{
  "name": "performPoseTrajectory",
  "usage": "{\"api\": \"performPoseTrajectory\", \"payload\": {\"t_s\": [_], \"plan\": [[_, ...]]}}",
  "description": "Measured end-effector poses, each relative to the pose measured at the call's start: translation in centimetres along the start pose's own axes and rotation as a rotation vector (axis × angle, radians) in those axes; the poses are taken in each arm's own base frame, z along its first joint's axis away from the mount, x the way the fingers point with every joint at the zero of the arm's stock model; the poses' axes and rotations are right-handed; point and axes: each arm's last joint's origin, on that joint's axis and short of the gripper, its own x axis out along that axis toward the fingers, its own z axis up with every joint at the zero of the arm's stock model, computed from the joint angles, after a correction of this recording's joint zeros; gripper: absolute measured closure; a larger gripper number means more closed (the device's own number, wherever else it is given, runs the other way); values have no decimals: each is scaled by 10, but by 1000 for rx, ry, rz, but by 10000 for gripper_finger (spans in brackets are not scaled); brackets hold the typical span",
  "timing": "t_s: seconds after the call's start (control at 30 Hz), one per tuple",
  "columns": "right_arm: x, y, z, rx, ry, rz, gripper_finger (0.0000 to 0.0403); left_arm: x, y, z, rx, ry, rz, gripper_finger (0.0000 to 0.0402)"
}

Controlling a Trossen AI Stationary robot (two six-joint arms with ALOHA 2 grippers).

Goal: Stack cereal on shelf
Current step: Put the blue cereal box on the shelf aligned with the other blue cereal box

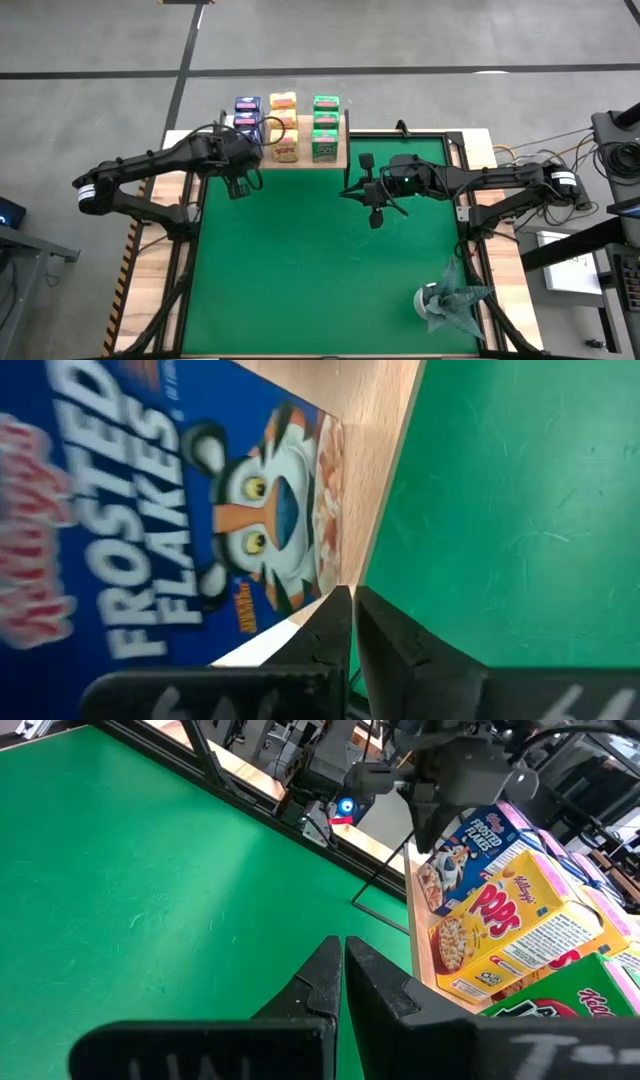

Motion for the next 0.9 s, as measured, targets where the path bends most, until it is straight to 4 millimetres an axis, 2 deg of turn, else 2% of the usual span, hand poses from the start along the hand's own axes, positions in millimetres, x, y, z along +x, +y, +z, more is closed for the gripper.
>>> {"api": "performPoseTrajectory", "payload": {"t_s": [0.9], "plan": [[0, 0, 0, 0, 0, 0, 394, 0, 4, 1, -22, 11, 133, 402]]}}
